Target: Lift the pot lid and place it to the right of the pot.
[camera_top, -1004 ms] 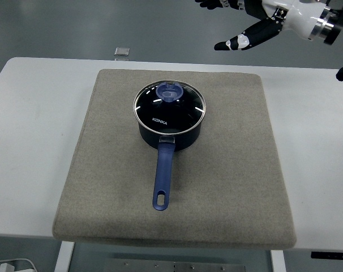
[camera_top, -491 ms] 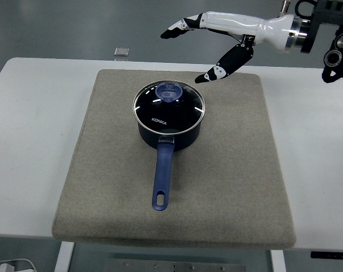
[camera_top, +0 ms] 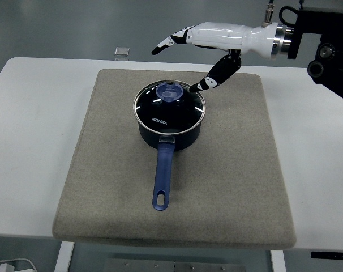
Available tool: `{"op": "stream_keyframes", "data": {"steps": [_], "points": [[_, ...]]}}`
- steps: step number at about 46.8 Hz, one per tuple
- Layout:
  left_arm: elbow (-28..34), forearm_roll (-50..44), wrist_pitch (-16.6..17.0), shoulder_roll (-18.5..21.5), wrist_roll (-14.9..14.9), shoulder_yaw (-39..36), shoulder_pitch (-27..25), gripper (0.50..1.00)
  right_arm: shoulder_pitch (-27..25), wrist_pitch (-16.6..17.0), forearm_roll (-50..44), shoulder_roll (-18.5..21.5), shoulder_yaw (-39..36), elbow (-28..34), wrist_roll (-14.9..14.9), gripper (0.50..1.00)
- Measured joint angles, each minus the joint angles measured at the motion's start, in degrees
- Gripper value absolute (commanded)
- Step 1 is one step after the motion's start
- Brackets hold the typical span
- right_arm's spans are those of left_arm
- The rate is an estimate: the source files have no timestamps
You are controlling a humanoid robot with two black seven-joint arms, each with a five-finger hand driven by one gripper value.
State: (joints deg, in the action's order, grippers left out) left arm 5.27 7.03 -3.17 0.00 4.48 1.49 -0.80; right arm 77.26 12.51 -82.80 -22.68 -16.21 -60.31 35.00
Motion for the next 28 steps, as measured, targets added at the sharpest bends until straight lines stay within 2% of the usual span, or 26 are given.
{"op": "stream_keyframes", "data": {"steps": [28], "points": [[0.0, 0.0, 0.0, 0.0, 0.0, 0.0, 0.0, 1.0, -0.4, -10.3, -5.0, 1.0, 7.0, 0.7, 0.0, 0.903]]}}
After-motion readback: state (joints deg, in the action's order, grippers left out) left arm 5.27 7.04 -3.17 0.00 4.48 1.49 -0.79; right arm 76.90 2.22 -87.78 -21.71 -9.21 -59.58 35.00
